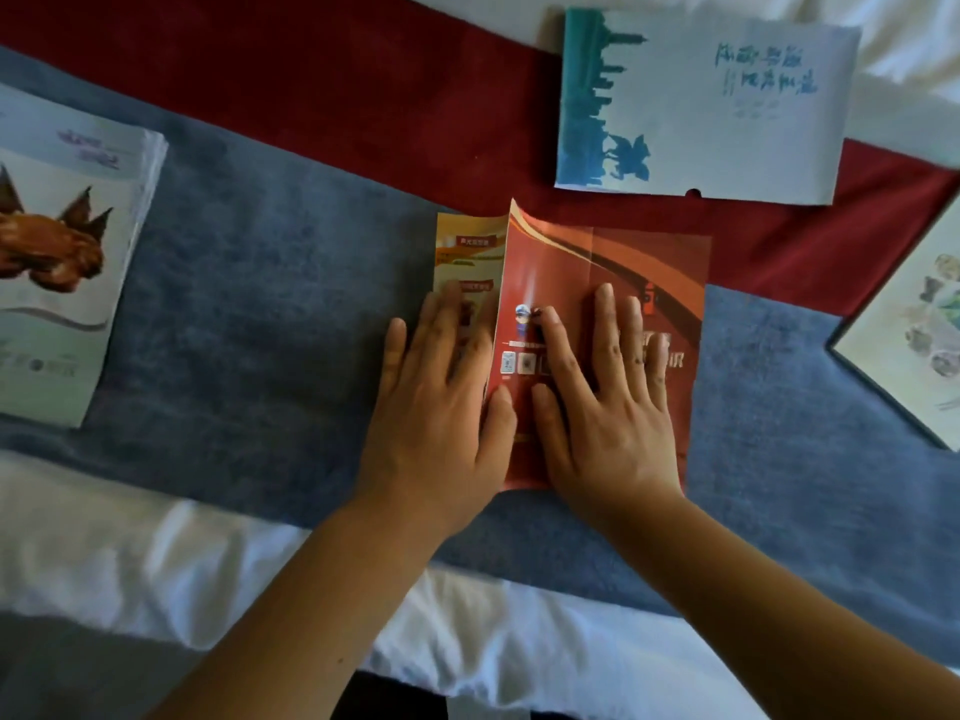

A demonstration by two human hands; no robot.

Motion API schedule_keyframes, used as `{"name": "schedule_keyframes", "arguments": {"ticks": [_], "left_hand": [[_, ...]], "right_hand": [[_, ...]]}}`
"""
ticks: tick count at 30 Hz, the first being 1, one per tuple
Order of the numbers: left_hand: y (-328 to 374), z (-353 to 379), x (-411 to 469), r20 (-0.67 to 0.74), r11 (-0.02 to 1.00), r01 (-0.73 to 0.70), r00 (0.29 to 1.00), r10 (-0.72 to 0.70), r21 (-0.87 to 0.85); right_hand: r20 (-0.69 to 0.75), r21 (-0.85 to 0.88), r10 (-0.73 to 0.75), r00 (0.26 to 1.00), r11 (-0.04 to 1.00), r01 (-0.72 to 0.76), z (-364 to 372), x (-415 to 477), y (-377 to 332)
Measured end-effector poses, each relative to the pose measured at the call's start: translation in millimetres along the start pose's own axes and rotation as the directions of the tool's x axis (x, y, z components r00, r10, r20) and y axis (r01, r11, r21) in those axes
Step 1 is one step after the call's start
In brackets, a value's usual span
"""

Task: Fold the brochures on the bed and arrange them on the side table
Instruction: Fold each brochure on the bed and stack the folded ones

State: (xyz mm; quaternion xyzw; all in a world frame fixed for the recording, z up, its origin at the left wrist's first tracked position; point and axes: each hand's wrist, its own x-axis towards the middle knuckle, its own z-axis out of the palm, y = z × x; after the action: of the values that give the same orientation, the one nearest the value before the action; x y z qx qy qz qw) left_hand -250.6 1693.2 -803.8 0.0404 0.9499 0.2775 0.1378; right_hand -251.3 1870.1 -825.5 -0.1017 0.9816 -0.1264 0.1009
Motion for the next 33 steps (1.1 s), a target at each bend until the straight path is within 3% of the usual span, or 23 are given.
{"name": "schedule_keyframes", "arguments": {"ticks": [5, 21, 33], "left_hand": [[-12.8, -20.5, -5.4, -0.05, 0.998, 0.0, 0.999, -0.003, -0.063], [-72.0, -74.3, -16.5, -0.225, 0.971, 0.107, 0.973, -0.058, 0.212], [-118.5, -75.1, -4.9, -0.205, 0.94, 0.208, 0.966, -0.154, 0.272]], "right_hand": [[-0.015, -0.003, -0.036, 0.999, 0.999, 0.036, 2.0, 7.2, -17.3], [-0.017, 0.048, -0.146, 0.989, 0.988, 0.147, 8.8, 35.0, -70.4], [0.015, 0.022, -0.179, 0.984, 0.984, 0.179, 20.7, 61.8, -96.9]]}}
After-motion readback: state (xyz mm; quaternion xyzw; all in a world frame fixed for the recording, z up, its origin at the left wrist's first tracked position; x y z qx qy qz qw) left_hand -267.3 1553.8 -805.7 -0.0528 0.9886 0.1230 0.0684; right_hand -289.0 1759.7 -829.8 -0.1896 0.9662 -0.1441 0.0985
